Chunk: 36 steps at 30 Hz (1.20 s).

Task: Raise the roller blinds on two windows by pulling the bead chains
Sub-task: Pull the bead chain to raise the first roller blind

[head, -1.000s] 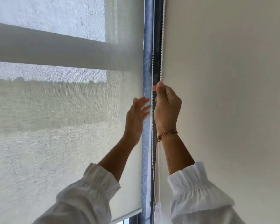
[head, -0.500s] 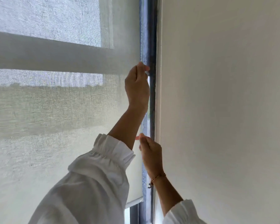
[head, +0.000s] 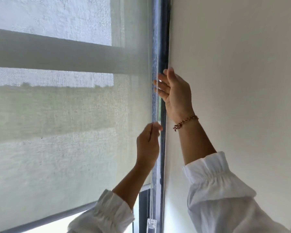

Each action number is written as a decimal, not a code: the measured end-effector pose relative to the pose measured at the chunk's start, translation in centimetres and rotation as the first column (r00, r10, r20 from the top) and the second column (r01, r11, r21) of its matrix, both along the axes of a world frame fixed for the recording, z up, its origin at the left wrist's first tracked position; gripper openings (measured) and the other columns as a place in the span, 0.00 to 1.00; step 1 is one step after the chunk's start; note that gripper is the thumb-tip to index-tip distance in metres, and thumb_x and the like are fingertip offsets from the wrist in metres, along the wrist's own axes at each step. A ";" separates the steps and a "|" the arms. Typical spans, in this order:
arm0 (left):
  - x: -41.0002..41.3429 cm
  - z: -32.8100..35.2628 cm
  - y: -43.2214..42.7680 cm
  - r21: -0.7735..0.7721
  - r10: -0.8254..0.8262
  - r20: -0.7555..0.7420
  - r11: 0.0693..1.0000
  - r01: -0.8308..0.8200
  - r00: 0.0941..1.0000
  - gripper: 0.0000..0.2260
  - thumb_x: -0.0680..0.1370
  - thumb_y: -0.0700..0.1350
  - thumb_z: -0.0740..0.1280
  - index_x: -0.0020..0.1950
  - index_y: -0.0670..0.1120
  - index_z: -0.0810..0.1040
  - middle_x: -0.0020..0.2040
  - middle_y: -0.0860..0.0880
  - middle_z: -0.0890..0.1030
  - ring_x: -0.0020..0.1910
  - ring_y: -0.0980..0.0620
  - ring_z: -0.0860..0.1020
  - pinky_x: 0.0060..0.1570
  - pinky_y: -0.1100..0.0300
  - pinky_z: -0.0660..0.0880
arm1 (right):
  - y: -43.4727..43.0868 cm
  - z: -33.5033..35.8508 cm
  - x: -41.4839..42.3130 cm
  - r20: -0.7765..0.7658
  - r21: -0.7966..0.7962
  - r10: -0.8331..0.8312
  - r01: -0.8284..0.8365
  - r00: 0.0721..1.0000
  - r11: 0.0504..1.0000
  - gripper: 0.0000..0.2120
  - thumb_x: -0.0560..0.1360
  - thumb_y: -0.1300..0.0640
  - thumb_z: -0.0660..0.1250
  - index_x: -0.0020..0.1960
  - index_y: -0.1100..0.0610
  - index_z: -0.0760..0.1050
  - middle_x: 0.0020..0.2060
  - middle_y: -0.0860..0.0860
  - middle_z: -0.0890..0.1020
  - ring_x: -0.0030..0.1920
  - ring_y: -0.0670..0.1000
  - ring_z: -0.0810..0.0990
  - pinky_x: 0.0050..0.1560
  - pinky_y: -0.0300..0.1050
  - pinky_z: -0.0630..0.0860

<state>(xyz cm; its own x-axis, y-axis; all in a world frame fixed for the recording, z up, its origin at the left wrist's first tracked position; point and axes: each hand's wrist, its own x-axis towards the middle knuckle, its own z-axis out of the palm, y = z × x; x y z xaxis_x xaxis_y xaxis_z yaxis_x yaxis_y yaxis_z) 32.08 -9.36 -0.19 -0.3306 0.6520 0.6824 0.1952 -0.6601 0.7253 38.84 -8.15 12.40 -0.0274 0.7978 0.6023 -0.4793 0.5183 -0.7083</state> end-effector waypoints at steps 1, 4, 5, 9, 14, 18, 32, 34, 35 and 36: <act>-0.2 -1.3 -0.2 -0.026 0.003 -0.019 1.000 -0.003 1.000 0.14 0.79 0.43 0.57 0.36 0.53 0.75 0.27 0.57 0.72 0.26 0.61 0.68 0.28 0.70 0.64 | -0.2 0.4 -0.2 0.014 0.002 0.024 -0.025 1.000 1.000 0.15 0.79 0.54 0.57 0.60 0.62 0.70 0.48 0.53 0.79 0.47 0.52 0.80 0.49 0.44 0.78; -0.3 -4.4 -0.8 -0.065 0.000 -0.090 0.998 -0.006 0.996 0.13 0.79 0.41 0.57 0.37 0.52 0.74 0.29 0.54 0.71 0.26 0.61 0.69 0.28 0.71 0.64 | -0.5 0.8 -1.2 0.070 0.004 -0.051 0.050 0.996 0.999 0.08 0.79 0.55 0.59 0.51 0.57 0.74 0.37 0.50 0.78 0.33 0.47 0.77 0.33 0.40 0.76; -0.3 -5.0 -0.8 -0.079 0.000 -0.113 0.997 -0.009 0.994 0.14 0.79 0.41 0.57 0.36 0.52 0.74 0.28 0.55 0.71 0.26 0.61 0.69 0.28 0.72 0.64 | -0.4 0.6 -1.6 0.070 0.014 -0.150 0.150 0.986 0.989 0.09 0.78 0.56 0.60 0.48 0.58 0.76 0.32 0.49 0.76 0.29 0.45 0.72 0.28 0.39 0.71; -0.5 -4.6 0.2 -0.201 -0.110 -0.073 0.975 0.093 0.991 0.18 0.79 0.40 0.58 0.32 0.55 0.74 0.23 0.58 0.72 0.25 0.60 0.68 0.30 0.64 0.64 | -0.8 -0.4 -3.1 -0.014 0.181 -0.498 0.492 0.867 0.851 0.12 0.78 0.58 0.60 0.43 0.61 0.80 0.28 0.41 0.72 0.32 0.42 0.70 0.41 0.45 0.71; -1.0 -0.8 0.9 -0.216 -0.211 0.143 0.947 0.238 0.967 0.15 0.80 0.44 0.54 0.50 0.37 0.77 0.45 0.30 0.77 0.38 0.43 0.78 0.51 0.42 0.74 | -1.9 -1.8 -2.6 -0.104 0.282 -0.594 0.596 0.798 0.752 0.12 0.78 0.59 0.59 0.42 0.61 0.79 0.28 0.39 0.72 0.30 0.39 0.71 0.38 0.35 0.69; -2.0 5.6 1.0 -0.041 -0.325 0.259 0.937 0.346 0.910 0.19 0.82 0.46 0.50 0.64 0.35 0.68 0.57 0.34 0.76 0.57 0.40 0.76 0.64 0.47 0.69 | -1.1 -6.7 -2.6 -0.082 0.339 -0.685 0.667 0.724 0.664 0.12 0.77 0.57 0.59 0.41 0.59 0.78 0.31 0.46 0.77 0.29 0.40 0.73 0.33 0.27 0.67; 1.5 15.2 1.1 0.235 -0.309 0.103 0.931 0.279 0.945 0.15 0.80 0.45 0.56 0.34 0.50 0.72 0.19 0.57 0.63 0.20 0.60 0.59 0.19 0.68 0.56 | 2.0 -14.4 -2.3 0.118 0.009 -0.372 0.373 0.921 0.928 0.21 0.77 0.43 0.56 0.45 0.57 0.79 0.33 0.47 0.80 0.36 0.46 0.76 0.42 0.44 0.73; 1.7 14.8 1.0 0.259 -0.258 0.079 0.938 0.230 0.963 0.15 0.80 0.44 0.56 0.34 0.51 0.72 0.19 0.57 0.64 0.20 0.60 0.60 0.20 0.66 0.57 | 2.3 -11.8 -1.1 0.057 -0.073 -0.273 0.276 0.960 0.958 0.23 0.78 0.45 0.50 0.55 0.59 0.76 0.50 0.57 0.82 0.50 0.52 0.80 0.57 0.48 0.75; 1.7 14.4 1.0 0.268 -0.217 0.058 0.944 0.194 0.974 0.15 0.80 0.44 0.56 0.34 0.51 0.72 0.19 0.57 0.65 0.20 0.60 0.60 0.22 0.65 0.58 | 2.5 -10.2 -0.5 0.014 -0.084 -0.244 0.244 0.970 0.966 0.24 0.79 0.46 0.48 0.60 0.61 0.73 0.57 0.59 0.79 0.56 0.53 0.78 0.63 0.50 0.71; 1.7 13.9 1.0 0.277 -0.179 0.030 0.947 0.164 0.983 0.15 0.80 0.44 0.56 0.35 0.51 0.72 0.19 0.57 0.66 0.20 0.60 0.62 0.23 0.63 0.59 | 2.6 -8.4 0.2 -0.038 -0.083 -0.222 0.219 0.974 0.972 0.24 0.80 0.47 0.48 0.62 0.63 0.70 0.61 0.60 0.76 0.58 0.53 0.77 0.65 0.50 0.69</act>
<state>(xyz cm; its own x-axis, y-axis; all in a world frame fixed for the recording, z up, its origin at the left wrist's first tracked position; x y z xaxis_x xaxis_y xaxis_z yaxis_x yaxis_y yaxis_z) 33.76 -8.36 13.70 -0.2711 0.4936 0.8263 0.0275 -0.8542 0.5192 39.01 -5.58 4.02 0.1808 0.8254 0.5348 -0.3927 0.5591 -0.7302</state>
